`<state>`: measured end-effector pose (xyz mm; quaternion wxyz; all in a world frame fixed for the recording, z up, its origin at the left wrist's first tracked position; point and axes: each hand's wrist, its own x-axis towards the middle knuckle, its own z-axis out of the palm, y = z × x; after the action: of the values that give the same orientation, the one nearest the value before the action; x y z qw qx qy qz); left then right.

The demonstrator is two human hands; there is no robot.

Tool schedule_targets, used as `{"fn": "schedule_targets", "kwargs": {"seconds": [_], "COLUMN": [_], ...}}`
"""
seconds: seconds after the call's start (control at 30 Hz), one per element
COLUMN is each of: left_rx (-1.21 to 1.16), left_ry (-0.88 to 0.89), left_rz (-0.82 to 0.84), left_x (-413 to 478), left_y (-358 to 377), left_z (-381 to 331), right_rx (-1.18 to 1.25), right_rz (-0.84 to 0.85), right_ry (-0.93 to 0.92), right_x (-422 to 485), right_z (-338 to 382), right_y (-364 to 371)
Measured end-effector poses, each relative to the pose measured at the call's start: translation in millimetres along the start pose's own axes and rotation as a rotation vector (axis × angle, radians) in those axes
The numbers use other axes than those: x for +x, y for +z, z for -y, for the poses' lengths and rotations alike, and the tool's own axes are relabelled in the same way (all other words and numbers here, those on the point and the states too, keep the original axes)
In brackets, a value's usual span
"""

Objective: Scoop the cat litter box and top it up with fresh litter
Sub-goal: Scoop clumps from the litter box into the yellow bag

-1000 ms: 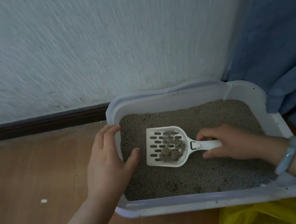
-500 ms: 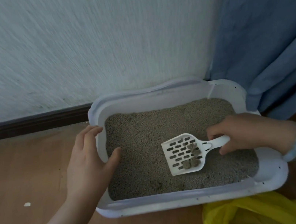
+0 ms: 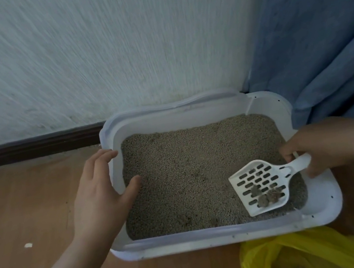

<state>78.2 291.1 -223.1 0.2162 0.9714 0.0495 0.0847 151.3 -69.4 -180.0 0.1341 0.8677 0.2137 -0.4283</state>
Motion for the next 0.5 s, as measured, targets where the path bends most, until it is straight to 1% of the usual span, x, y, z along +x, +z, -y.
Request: {"fn": "schedule_targets", "kwargs": {"seconds": [0.13,0.5], "left_rx": [-0.001,-0.011], "left_ry": [-0.002,-0.011], "left_rz": [-0.007,-0.002], "left_x": [0.1,-0.6], "left_y": [0.0,-0.9], "left_z": [0.5,-1.6], "right_rx": [-0.033,0.042], "right_rz": [-0.019,-0.143], "right_ry": [-0.036,-0.210], "right_x": [3.4,28.6], "right_z": [11.9,66.2], "right_y": [2.8,7.2]}}
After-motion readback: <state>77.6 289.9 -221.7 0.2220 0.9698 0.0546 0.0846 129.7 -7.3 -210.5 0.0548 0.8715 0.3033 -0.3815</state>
